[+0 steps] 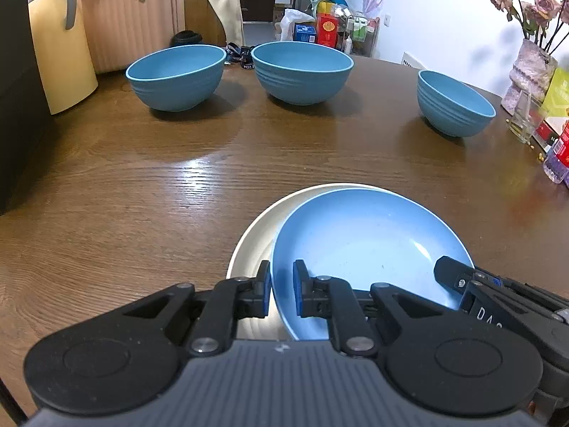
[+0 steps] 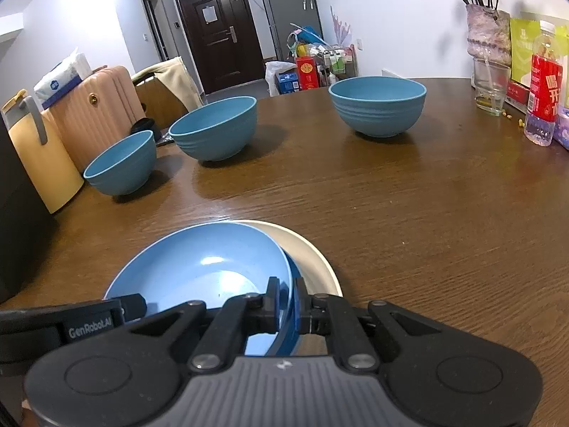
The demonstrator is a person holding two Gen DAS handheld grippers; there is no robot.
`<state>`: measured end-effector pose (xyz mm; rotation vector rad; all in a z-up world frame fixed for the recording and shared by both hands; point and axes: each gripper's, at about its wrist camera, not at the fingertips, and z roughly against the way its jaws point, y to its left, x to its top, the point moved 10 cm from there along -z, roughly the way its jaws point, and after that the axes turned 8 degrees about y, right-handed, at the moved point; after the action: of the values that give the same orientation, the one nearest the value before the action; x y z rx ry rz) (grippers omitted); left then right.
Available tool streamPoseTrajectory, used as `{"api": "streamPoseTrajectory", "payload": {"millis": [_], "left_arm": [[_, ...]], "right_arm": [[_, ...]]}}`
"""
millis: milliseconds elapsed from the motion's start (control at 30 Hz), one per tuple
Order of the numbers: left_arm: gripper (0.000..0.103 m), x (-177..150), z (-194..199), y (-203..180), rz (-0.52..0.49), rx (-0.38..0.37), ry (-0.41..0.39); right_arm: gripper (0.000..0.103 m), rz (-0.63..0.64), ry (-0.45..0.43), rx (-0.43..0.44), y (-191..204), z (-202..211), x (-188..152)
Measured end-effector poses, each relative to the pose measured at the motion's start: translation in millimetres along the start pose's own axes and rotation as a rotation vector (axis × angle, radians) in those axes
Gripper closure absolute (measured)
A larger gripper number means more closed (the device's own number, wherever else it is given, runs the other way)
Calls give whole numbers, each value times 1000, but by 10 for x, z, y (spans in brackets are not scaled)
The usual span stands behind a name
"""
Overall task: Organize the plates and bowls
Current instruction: 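Lower the held blue plate onto the stacked plates with both grippers, then open both grippers to release the blue plate on the stack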
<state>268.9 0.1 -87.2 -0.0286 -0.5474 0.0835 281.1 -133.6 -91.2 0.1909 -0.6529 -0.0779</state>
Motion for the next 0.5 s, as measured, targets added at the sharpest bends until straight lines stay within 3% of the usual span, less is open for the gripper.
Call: {"api": "streamPoseTrajectory", "payload": {"millis": [400,467,500], "left_arm": [[88,0,6,-3,-1,-12,3],[82,4,23,-5,-2,-17,-1],[73,7,40,-7,-2,-20,-7]], "right_arm": [[93,-12,11,27,-28,-24,-3],[93,-23,14,37,-44,-18,-2],[92,-30,14,43,-54,-14,0]]}}
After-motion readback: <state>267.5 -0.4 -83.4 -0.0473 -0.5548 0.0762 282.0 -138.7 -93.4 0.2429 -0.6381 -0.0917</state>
